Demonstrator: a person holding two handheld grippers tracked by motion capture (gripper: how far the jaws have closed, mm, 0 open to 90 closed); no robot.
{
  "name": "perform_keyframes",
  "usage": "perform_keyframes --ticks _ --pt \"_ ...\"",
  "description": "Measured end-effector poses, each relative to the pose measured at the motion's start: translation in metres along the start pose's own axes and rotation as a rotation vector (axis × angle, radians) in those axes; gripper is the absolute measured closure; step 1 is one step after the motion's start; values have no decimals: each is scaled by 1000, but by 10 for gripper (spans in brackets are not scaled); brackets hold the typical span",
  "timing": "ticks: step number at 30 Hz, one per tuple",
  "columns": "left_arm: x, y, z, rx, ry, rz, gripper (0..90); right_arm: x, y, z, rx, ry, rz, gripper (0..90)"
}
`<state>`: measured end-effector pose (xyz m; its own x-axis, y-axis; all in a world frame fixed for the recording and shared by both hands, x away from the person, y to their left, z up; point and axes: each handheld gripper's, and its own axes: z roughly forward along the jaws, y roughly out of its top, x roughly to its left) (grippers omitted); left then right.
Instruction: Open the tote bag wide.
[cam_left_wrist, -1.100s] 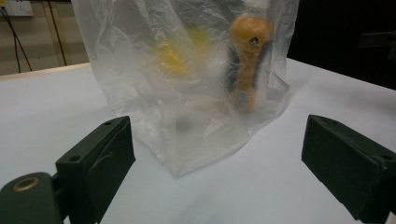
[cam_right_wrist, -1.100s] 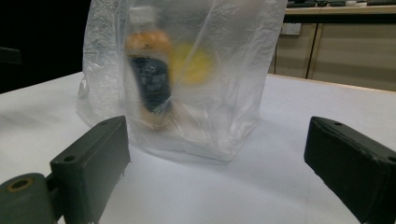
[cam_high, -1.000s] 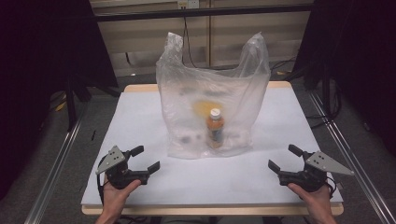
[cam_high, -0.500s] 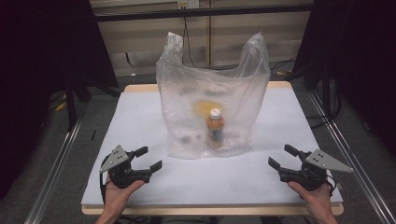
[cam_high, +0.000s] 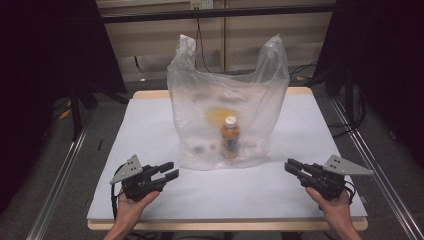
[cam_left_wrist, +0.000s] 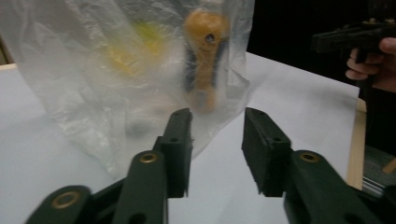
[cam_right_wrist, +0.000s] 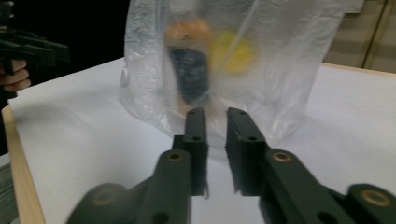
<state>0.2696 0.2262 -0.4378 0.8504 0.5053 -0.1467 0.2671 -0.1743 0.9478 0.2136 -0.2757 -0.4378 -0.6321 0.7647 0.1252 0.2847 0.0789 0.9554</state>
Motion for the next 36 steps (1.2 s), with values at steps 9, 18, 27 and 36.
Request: perform_keyframes --ticks 9,18,27,36 --pt "4 15 15 30 -78 1 891 1 21 22 47 97 17 900" --pt "9 32 31 41 -125 -22 900 -2 41 34 24 130 19 900" --pt "24 52 42 36 -101 -12 900 -5 68 52 -1 155 22 900" --pt "31 79 54 39 -91 19 900 -8 98 65 -23 153 13 900"
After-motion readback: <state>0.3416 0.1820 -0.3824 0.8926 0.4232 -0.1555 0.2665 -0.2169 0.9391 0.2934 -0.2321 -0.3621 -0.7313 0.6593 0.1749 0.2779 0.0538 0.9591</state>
